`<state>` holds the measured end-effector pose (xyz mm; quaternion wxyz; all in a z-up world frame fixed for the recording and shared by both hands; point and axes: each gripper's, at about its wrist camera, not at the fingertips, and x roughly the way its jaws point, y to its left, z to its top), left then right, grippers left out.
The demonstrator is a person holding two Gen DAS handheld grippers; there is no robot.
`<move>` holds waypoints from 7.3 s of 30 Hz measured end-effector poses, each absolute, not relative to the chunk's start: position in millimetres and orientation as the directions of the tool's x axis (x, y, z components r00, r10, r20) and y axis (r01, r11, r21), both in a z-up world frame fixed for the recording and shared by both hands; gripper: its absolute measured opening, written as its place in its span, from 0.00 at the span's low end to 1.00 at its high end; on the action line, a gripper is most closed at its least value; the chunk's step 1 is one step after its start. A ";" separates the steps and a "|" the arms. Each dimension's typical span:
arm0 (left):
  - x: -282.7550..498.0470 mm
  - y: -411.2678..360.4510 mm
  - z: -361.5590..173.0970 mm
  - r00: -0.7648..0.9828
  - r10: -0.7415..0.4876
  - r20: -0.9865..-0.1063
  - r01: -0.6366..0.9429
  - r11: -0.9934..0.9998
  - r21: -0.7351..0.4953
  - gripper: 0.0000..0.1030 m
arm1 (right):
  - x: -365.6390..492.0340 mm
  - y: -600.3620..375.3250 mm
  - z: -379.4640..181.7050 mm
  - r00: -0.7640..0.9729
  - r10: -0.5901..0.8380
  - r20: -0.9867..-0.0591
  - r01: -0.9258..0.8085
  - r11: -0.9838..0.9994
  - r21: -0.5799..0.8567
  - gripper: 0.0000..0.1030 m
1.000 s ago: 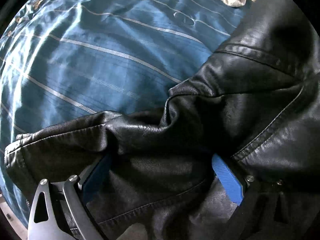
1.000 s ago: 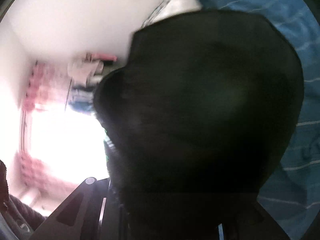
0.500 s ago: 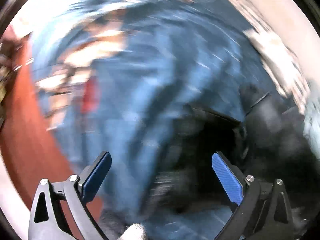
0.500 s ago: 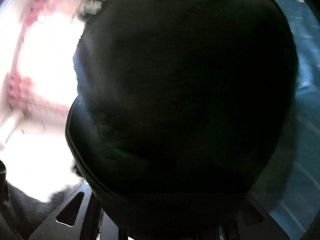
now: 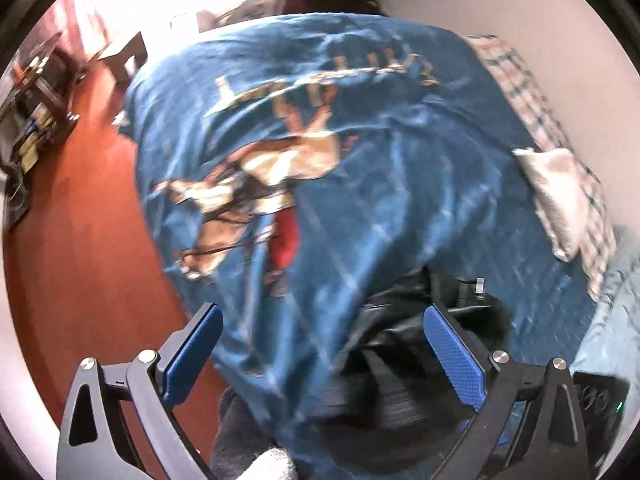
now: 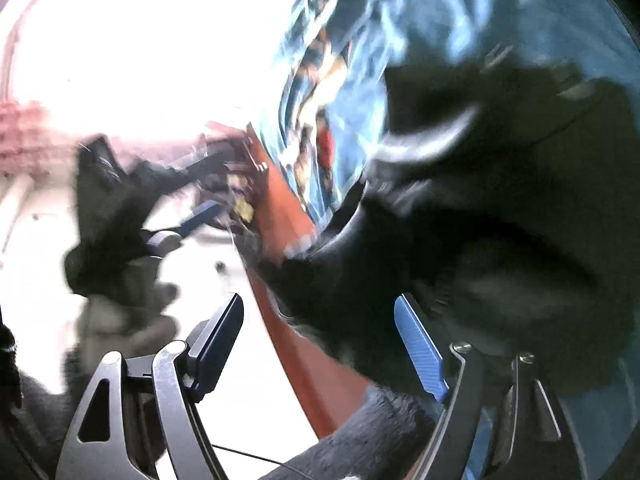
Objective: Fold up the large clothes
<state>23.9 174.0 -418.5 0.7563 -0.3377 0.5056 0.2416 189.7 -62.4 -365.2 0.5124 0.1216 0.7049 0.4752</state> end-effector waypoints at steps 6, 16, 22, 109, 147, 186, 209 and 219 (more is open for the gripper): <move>54.7 120.9 -465.5 0.290 -0.001 -0.957 -0.597 0.781 -0.182 1.00 | 273.8 -157.8 -413.8 -0.303 0.590 -0.748 -0.224 0.719 0.658 0.77; 57.9 98.0 -546.8 0.175 0.024 -0.984 -0.487 0.871 -0.065 1.00 | 301.1 -126.5 -545.4 -0.613 0.679 -0.405 -0.096 0.445 0.891 0.91; 74.2 112.8 -532.2 0.167 0.048 -0.985 -0.473 0.880 -0.037 1.00 | 302.7 -130.8 -524.5 -0.531 0.749 -0.396 -0.087 0.417 0.905 0.60; 124.2 90.9 -554.7 0.360 -0.266 -0.894 -0.668 0.596 -0.447 0.85 | 328.2 -281.2 -546.6 -0.090 0.935 -0.343 0.256 0.355 0.899 0.81; 446.6 79.7 -296.2 0.743 -0.212 -0.635 -0.232 0.808 -0.541 0.22 | 610.3 -258.7 -278.9 0.228 0.950 -0.216 0.026 0.215 0.976 0.41; 521.7 -20.9 -287.0 0.607 0.002 -0.795 0.053 0.998 0.043 0.97 | 564.3 -229.4 -147.1 0.367 -0.206 -0.907 0.247 0.962 -0.119 0.93; 233.0 6.2 -33.3 0.781 -0.066 -0.620 0.091 0.996 0.008 0.97 | 215.2 -168.3 201.0 0.642 -0.242 -0.728 0.242 0.964 -0.108 0.93; 182.1 7.8 -9.7 0.815 -0.072 -0.575 0.091 0.996 0.003 0.97 | 137.5 -167.9 253.2 0.704 -0.221 -0.675 0.226 0.971 -0.081 0.93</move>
